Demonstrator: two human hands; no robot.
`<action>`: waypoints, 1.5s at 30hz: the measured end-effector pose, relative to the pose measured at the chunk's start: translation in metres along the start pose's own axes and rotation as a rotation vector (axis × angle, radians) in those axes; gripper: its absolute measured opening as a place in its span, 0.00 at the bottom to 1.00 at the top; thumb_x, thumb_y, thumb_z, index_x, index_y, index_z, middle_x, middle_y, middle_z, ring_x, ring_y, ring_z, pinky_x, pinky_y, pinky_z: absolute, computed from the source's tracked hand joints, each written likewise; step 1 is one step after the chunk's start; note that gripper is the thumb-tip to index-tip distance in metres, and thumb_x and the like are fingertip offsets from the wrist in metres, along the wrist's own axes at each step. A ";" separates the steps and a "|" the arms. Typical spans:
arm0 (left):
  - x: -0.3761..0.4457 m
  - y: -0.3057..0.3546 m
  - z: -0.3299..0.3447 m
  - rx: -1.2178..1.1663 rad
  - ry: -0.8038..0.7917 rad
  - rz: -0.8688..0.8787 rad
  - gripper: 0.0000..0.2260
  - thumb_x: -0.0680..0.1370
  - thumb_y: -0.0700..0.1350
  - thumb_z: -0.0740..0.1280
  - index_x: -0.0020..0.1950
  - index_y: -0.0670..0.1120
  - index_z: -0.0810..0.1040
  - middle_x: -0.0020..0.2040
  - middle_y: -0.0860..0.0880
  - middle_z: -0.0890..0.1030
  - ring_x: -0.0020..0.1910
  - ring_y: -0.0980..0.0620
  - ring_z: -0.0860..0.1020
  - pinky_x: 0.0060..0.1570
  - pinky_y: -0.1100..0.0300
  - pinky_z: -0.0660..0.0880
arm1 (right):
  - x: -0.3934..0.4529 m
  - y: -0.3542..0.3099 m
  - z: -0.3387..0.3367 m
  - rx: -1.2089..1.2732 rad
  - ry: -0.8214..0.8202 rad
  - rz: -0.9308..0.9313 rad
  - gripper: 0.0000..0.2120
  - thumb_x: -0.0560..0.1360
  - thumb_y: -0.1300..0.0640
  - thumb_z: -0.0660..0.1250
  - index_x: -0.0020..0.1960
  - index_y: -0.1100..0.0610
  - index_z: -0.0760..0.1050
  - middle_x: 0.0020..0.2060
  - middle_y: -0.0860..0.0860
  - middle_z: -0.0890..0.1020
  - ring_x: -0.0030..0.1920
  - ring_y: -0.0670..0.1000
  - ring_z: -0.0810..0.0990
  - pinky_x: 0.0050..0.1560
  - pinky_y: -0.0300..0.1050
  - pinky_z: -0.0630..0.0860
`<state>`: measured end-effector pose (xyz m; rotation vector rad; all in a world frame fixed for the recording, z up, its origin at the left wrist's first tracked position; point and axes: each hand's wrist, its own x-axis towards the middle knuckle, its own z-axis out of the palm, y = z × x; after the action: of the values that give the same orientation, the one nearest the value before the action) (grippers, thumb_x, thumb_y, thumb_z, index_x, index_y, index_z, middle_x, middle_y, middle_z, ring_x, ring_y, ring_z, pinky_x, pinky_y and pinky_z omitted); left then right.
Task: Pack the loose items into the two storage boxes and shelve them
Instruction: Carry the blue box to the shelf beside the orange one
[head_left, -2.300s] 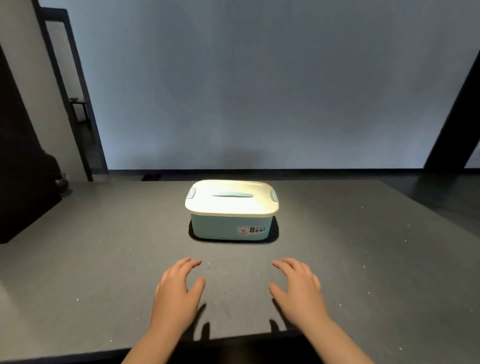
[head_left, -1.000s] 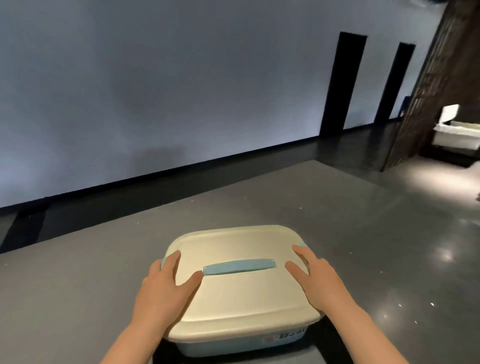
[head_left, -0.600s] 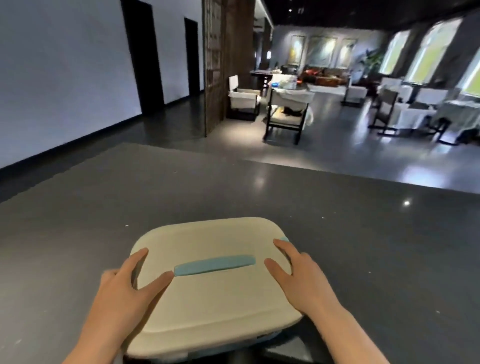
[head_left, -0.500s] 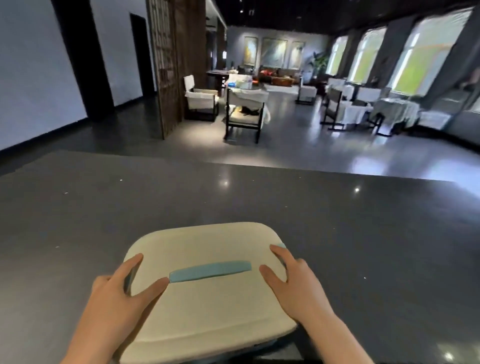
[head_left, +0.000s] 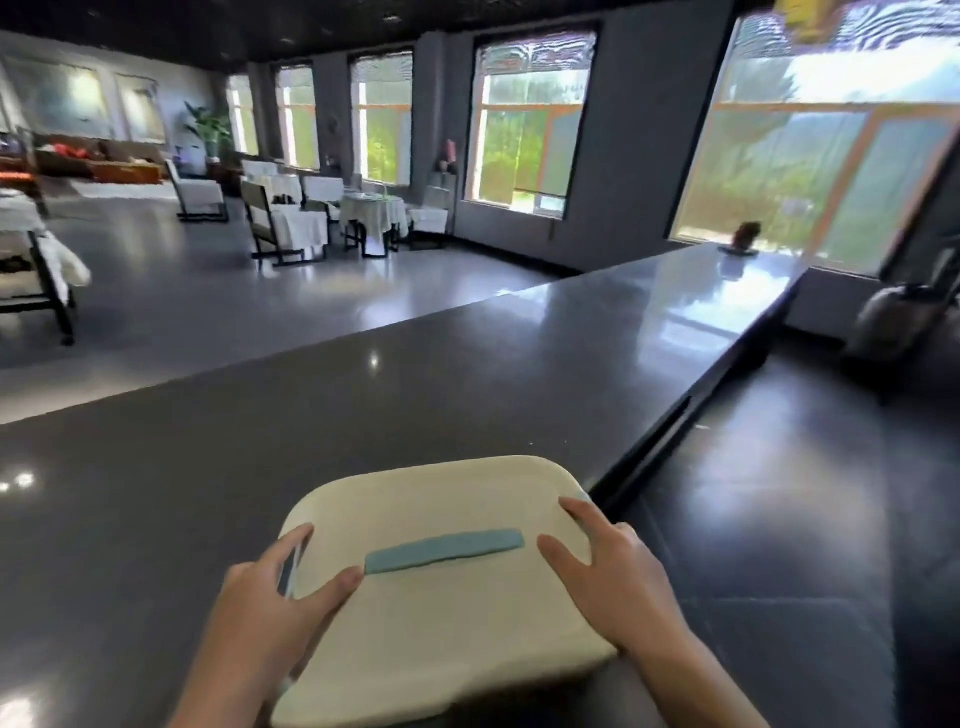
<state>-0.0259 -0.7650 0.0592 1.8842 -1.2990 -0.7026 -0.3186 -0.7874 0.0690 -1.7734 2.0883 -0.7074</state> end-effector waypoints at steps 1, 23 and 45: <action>0.010 0.019 0.024 -0.012 -0.024 0.026 0.34 0.65 0.61 0.75 0.70 0.57 0.69 0.59 0.44 0.71 0.53 0.48 0.70 0.54 0.50 0.69 | 0.012 0.019 -0.014 -0.005 0.024 0.035 0.26 0.73 0.32 0.58 0.70 0.34 0.60 0.47 0.46 0.69 0.44 0.49 0.71 0.47 0.42 0.67; 0.231 0.342 0.427 0.109 -0.610 0.619 0.29 0.67 0.62 0.73 0.67 0.61 0.71 0.55 0.49 0.75 0.56 0.50 0.76 0.47 0.60 0.69 | 0.230 0.280 -0.164 0.036 0.420 0.711 0.25 0.74 0.35 0.60 0.71 0.35 0.63 0.59 0.53 0.78 0.58 0.54 0.76 0.54 0.46 0.71; 0.303 0.593 0.811 0.053 -0.674 0.596 0.27 0.66 0.59 0.75 0.64 0.59 0.74 0.62 0.48 0.78 0.63 0.48 0.73 0.57 0.54 0.71 | 0.519 0.589 -0.337 0.016 0.458 0.729 0.23 0.77 0.40 0.59 0.71 0.37 0.64 0.57 0.52 0.80 0.58 0.53 0.78 0.57 0.46 0.73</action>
<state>-0.8669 -1.3916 0.0569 1.1992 -2.1848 -1.0120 -1.0806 -1.1739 0.0642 -0.7485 2.7476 -0.9391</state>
